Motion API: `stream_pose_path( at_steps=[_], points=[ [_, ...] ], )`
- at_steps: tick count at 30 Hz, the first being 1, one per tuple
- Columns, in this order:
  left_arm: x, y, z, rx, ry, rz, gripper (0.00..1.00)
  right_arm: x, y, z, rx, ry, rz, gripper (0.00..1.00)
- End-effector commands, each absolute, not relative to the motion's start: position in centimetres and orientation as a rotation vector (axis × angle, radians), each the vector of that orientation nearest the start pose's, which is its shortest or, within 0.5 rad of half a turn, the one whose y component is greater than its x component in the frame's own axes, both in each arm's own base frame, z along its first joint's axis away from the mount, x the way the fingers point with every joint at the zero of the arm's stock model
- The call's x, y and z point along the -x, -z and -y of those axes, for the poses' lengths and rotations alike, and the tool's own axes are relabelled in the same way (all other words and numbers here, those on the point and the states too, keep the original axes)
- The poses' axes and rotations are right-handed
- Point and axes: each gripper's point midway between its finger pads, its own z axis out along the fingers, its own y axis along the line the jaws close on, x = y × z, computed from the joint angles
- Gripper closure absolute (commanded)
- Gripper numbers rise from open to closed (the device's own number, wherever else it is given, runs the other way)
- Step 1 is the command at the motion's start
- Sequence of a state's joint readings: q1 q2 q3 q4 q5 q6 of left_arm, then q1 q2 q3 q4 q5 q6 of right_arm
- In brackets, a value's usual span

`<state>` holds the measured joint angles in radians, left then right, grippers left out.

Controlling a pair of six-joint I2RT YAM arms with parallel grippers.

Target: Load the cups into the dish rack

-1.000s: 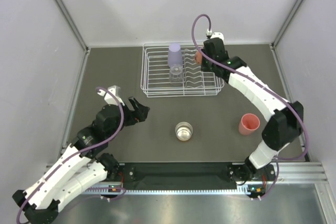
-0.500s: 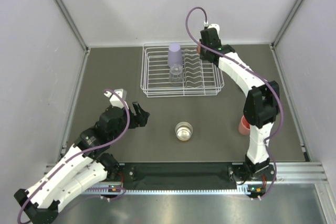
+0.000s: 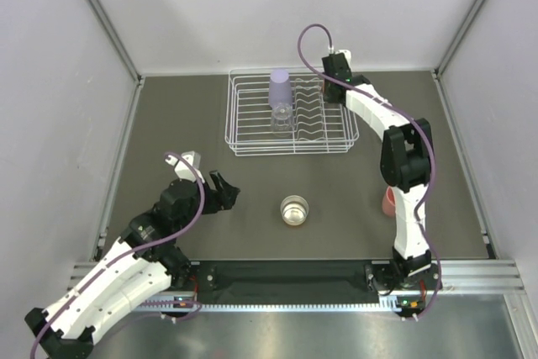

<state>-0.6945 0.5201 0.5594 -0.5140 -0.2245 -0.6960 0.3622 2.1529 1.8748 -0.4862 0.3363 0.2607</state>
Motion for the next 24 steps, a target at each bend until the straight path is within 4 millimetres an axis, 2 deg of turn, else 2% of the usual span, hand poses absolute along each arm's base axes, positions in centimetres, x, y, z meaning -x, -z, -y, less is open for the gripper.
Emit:
stream_pose_path(
  at_steps=[1, 14, 24],
  points=[
    [-19.7, -17.8, 15.5, 0.209, 0.737, -2.048, 0.22, -57.7, -16.6, -15.8, -0.085, 0.022, -2.133, 1.0],
    [-19.9, -17.7, 15.7, 0.212, 0.732, -2.051, 0.22, -59.1, -12.8, -14.8, -0.104, 0.055, -2.156, 1.0],
    [-20.1, -17.1, 16.1, 0.225, 0.743, -2.067, 0.23, -59.5, -11.1, -14.8, -0.108, 0.062, -2.163, 1.0]
  ],
)
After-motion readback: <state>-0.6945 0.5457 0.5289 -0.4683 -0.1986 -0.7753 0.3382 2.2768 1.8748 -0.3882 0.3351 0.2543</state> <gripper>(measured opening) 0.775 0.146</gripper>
